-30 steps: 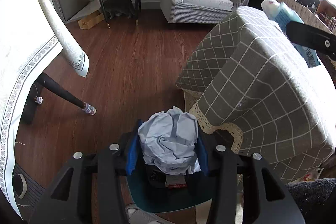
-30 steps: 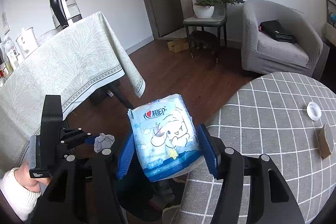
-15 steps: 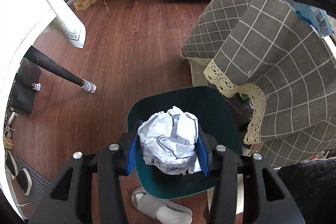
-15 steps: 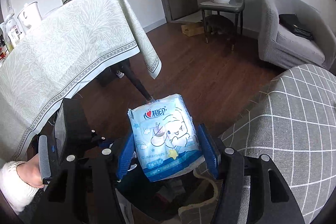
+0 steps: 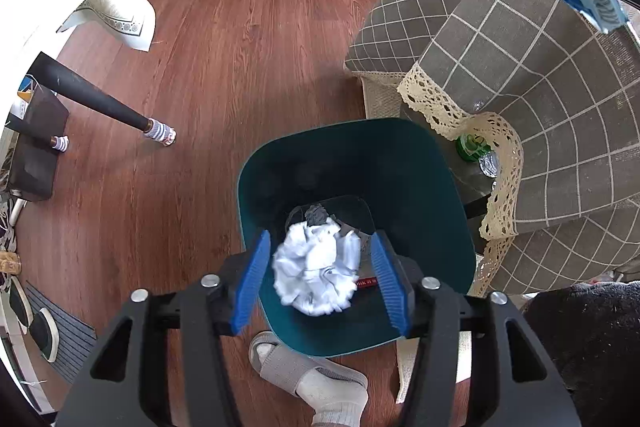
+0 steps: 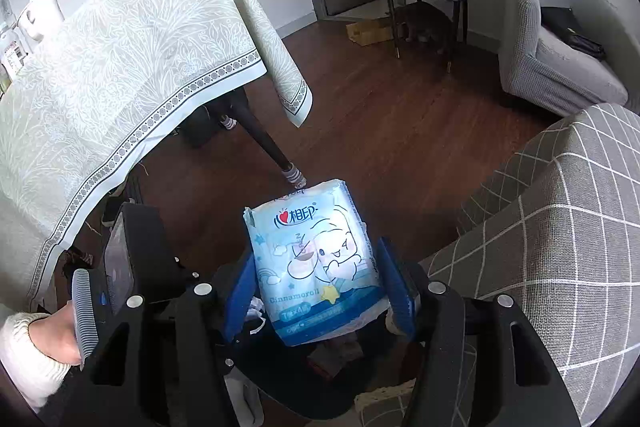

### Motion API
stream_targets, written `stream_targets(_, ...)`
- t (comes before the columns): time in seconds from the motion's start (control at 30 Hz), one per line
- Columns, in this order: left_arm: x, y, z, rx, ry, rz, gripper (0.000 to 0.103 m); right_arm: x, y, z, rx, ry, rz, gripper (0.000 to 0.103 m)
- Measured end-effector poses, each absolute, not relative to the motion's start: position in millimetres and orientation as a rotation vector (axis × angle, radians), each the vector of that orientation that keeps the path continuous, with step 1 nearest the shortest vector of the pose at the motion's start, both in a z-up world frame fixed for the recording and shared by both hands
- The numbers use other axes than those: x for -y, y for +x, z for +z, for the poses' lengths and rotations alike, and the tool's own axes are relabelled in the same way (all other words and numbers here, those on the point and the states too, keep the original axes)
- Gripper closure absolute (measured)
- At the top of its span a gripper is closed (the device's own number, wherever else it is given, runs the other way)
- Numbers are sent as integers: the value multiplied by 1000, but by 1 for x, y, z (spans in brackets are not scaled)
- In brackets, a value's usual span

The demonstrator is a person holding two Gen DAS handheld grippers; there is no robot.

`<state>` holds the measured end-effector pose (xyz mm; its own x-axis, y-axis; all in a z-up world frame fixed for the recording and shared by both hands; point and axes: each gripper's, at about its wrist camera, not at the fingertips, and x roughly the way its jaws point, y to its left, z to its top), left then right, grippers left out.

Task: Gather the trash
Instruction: 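Lower the wipes pack into the bin and open the right gripper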

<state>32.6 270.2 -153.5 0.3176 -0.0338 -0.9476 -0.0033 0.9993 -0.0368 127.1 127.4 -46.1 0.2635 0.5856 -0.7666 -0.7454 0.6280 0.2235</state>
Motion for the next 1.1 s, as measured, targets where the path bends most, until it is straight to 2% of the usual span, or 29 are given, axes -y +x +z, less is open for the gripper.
stream_targets(0.3, -285, 26, -143, -1198, -64, 6, 41, -148, 127, -68, -999, -243, 904, 44)
stream_targets(0.7, -324, 15, -87, -995, -156, 71, 39, -183, 119, -120, -1101, -364, 883, 44)
stream_targets(1.1, -341, 12, -46, -896, -218, 91, 37, -197, 94, -173, -1203, -510, 880, 44)
